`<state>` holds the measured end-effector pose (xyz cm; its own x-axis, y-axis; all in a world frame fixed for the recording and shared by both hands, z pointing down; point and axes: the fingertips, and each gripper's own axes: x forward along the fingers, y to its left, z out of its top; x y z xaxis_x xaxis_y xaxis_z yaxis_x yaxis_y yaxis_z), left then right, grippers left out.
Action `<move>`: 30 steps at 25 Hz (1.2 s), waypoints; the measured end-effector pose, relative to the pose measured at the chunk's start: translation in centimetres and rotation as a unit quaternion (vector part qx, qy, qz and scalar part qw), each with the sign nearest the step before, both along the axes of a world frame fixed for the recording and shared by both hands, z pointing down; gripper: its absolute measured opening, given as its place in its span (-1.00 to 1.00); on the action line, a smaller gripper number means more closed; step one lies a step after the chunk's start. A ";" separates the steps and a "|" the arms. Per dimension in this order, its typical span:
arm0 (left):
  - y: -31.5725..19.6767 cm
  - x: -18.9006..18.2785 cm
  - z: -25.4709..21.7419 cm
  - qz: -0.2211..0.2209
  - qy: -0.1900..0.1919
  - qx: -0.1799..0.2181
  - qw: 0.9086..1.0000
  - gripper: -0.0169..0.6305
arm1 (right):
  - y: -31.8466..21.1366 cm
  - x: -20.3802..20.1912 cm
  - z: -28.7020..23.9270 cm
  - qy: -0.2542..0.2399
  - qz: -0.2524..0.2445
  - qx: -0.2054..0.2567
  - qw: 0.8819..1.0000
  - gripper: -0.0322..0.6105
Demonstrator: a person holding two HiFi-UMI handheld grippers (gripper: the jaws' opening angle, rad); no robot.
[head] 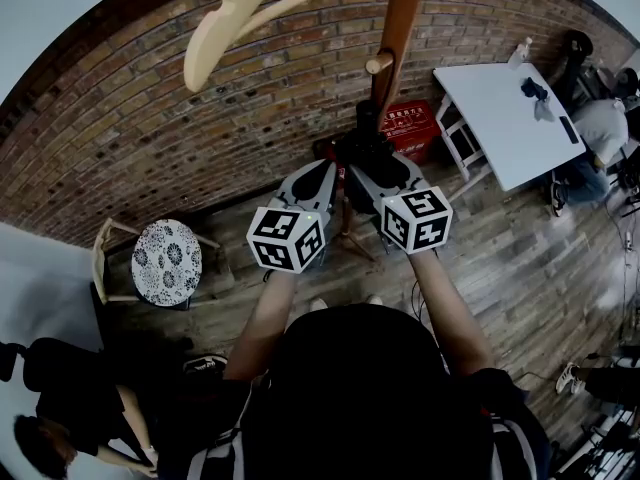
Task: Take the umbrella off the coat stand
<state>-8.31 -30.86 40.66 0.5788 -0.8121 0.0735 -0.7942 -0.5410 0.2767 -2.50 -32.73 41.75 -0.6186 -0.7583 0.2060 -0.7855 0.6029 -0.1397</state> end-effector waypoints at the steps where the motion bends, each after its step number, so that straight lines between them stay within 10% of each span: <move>1: 0.1 0.0 0.0 0.000 0.000 0.000 1.000 -0.89 | 0.1 0.0 0.0 0.000 -0.001 0.001 1.000 -0.13; 30: 2.2 -0.8 -1.6 -0.040 0.002 0.010 0.999 -0.89 | 2.4 -1.4 -3.4 -0.009 -0.053 0.031 0.998 -0.13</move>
<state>-9.08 -28.63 39.10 0.5130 -0.8567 0.0542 -0.8336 -0.4821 0.2697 -3.91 -30.36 38.37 -0.6993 -0.6991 0.1495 -0.7144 0.6905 -0.1129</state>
